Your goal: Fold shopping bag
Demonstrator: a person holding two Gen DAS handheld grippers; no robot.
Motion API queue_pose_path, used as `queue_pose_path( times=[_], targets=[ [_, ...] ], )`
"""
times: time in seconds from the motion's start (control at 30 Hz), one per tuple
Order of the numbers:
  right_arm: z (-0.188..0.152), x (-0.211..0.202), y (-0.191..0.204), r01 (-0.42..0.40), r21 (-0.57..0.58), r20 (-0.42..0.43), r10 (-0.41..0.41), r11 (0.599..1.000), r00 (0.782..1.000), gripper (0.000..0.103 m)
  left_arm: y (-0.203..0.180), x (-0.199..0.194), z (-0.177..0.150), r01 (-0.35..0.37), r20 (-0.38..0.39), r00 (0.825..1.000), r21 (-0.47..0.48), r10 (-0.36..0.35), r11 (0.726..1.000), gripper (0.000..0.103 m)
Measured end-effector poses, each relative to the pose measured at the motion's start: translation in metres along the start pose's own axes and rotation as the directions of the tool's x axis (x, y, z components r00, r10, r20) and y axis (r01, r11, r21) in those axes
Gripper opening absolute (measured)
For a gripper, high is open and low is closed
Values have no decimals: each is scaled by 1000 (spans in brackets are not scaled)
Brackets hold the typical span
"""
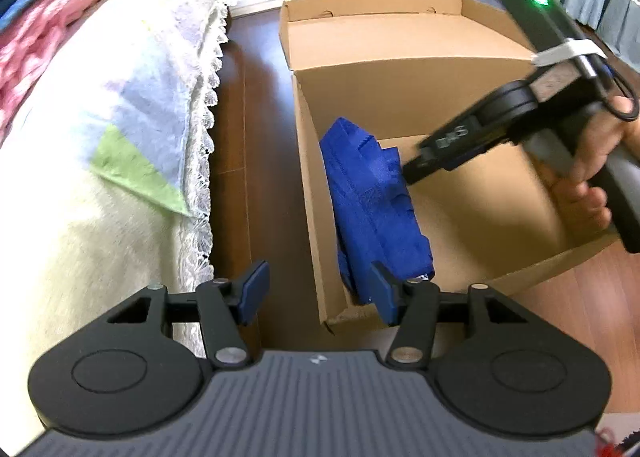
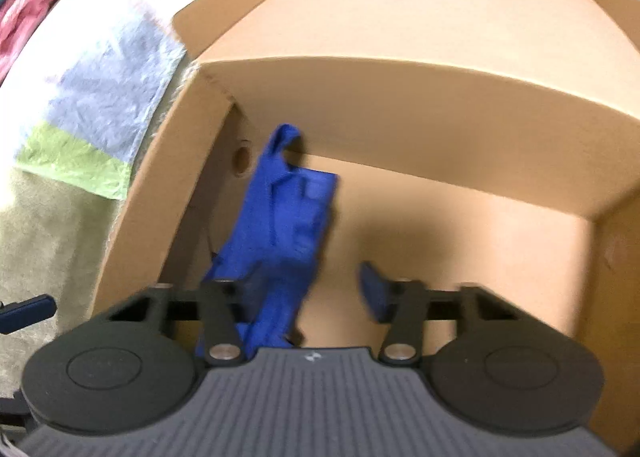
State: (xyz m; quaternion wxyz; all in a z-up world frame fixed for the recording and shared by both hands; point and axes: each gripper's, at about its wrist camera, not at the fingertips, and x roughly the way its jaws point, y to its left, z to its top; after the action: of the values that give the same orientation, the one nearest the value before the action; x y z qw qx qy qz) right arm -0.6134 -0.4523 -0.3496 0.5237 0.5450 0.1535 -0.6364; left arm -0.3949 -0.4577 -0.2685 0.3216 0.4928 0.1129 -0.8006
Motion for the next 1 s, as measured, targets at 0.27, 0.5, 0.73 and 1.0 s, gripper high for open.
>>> queue_pose_path(
  times=[0.27, 0.5, 0.73, 1.0],
  targets=[
    [-45, -65, -28, 32, -32, 18, -32, 999, 999, 24, -5, -25, -11, 13, 16, 1000, -89, -12, 996, 61],
    [-67, -62, 3, 30, -107, -4, -31, 994, 1000, 35, -19, -29, -16, -19, -33, 999, -120, 15, 993, 64],
    [-74, -86, 18, 46, -156, 42, -40, 987, 998, 59, -22, -45, -23, -38, -27, 999, -199, 33, 979, 71],
    [-81, -116, 39, 105, -231, 91, -86, 967, 992, 70, -34, -64, -29, -73, -7, 997, -222, 73, 972, 77]
  ],
)
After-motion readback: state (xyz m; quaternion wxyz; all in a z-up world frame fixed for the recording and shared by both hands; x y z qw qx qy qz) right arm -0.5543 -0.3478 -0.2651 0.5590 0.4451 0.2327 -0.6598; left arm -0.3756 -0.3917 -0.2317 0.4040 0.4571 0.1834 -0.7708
